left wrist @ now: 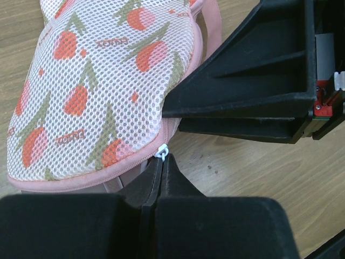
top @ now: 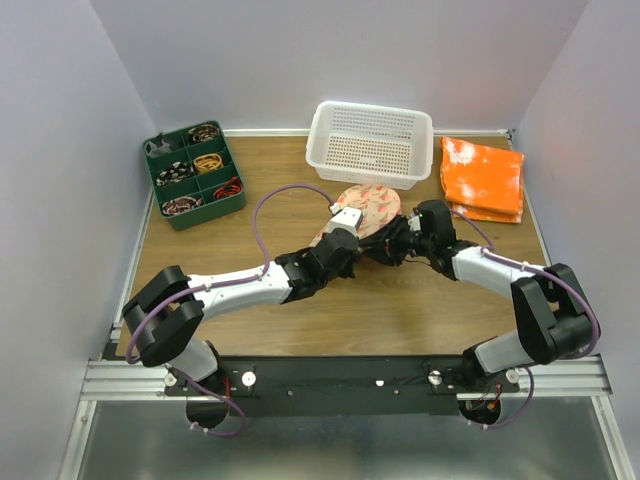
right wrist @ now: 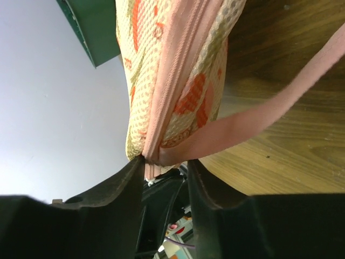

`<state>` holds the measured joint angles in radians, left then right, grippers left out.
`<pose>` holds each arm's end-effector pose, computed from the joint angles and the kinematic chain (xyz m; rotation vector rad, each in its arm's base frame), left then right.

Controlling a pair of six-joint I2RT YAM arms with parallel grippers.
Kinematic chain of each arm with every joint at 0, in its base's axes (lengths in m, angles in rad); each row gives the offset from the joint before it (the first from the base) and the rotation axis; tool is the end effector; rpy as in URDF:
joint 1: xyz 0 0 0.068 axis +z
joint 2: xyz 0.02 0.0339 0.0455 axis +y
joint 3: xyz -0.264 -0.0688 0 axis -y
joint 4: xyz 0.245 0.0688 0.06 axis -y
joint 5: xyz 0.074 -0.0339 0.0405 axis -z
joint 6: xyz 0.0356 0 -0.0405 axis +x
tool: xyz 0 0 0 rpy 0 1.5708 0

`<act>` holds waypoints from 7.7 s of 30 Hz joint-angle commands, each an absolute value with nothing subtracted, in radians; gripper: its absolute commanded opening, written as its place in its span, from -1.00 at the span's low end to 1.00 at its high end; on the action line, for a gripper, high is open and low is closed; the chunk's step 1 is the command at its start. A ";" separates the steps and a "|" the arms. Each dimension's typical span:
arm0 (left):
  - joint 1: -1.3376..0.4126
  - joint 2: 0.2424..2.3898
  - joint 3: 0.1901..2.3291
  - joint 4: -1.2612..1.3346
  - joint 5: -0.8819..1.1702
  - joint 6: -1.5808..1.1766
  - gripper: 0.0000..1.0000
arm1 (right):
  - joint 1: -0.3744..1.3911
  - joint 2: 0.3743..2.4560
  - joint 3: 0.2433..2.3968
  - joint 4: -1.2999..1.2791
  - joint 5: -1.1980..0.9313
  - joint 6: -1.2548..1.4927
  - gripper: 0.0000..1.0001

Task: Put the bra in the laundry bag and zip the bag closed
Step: Zip the zipper on the laundry bag.

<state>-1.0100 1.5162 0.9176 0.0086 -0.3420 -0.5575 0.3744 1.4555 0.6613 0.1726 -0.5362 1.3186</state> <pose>0.1862 -0.2741 0.2288 0.2910 2.1539 -0.5510 0.2625 0.1227 0.1821 0.8268 2.3992 1.4243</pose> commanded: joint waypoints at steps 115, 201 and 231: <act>-0.914 1.631 0.762 0.474 -0.305 -0.399 -1.00 | 0.377 1.462 0.718 0.038 -0.574 1.190 -0.33; -0.798 1.471 0.568 0.453 -0.083 -0.707 -0.96 | 0.900 1.672 1.144 -0.474 0.350 0.245 0.10; -0.792 1.410 0.535 0.426 -0.103 -0.701 -0.96 | 0.943 1.707 1.112 -0.405 0.552 0.293 -0.98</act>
